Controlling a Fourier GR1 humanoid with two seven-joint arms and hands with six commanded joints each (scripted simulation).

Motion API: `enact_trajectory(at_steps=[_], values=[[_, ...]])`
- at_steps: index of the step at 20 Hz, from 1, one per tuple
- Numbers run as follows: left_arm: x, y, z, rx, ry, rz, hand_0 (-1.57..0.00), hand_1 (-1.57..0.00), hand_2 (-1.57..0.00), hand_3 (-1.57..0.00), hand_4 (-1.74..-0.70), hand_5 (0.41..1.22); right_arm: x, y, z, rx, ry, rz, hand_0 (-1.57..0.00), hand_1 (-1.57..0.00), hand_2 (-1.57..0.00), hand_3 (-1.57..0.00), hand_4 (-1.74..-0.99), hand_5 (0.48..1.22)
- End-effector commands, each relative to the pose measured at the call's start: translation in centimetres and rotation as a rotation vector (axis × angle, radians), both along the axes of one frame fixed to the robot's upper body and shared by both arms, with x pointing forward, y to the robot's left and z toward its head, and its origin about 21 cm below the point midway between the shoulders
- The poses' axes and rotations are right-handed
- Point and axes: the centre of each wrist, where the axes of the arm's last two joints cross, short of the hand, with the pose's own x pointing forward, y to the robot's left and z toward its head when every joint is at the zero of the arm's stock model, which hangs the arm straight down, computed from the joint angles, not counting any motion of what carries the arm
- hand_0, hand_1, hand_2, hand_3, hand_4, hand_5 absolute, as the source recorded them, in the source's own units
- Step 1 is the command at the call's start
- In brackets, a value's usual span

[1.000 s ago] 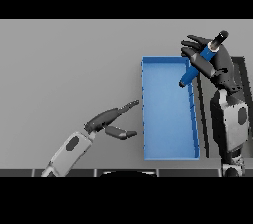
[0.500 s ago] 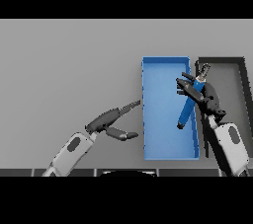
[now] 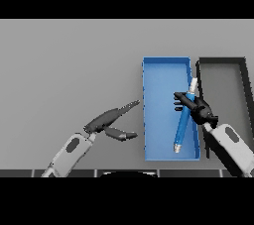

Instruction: Pick up the blue pipe and place it into the blue bin.

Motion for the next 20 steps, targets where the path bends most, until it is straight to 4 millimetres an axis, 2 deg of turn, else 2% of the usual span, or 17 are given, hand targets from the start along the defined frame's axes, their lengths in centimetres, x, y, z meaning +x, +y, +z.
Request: enact_trajectory(at_steps=[1,3,5,10,16,20], values=[[-0.1,-0.1,0.1,-0.001,0.001,-0.004,0.00,0.00,0.00,0.00,-0.89,0.452,0.1,0.2,-0.2,-0.038,0.012,0.024,-0.34,-0.31,-0.29,-0.23,-1.208,1.028],[0.0,-0.4,0.0,0.000,0.004,-0.001,0.00,0.00,0.00,0.00,-0.89,0.453,0.2,0.2,-0.5,-0.141,0.018,0.075,-0.22,-0.19,-0.19,-0.15,-1.165,0.924],[0.2,-0.3,0.2,0.000,0.003,0.001,0.00,0.00,0.00,0.00,-0.90,0.450,0.3,0.4,-0.8,-0.183,0.020,0.106,-0.14,-0.12,-0.12,-0.10,-1.131,0.857],[-0.2,-0.4,-0.4,-0.011,0.017,-0.002,0.00,0.00,0.00,0.00,-0.91,0.458,0.7,0.9,-1.7,-0.278,0.022,0.120,-0.04,-0.04,-0.04,-0.03,-1.124,0.717],[0.4,-0.6,0.0,-0.018,0.020,0.000,0.00,0.00,0.00,0.00,-0.92,0.466,0.7,0.6,-1.5,-0.264,0.007,0.125,-0.01,-0.01,-0.01,-0.01,-1.132,0.675],[0.4,-1.6,-0.1,-0.010,0.022,0.003,0.00,0.00,0.00,0.00,-0.92,0.469,0.2,0.4,-1.8,-0.248,0.004,0.141,-0.01,-0.01,-0.01,-0.01,-1.129,0.678]])
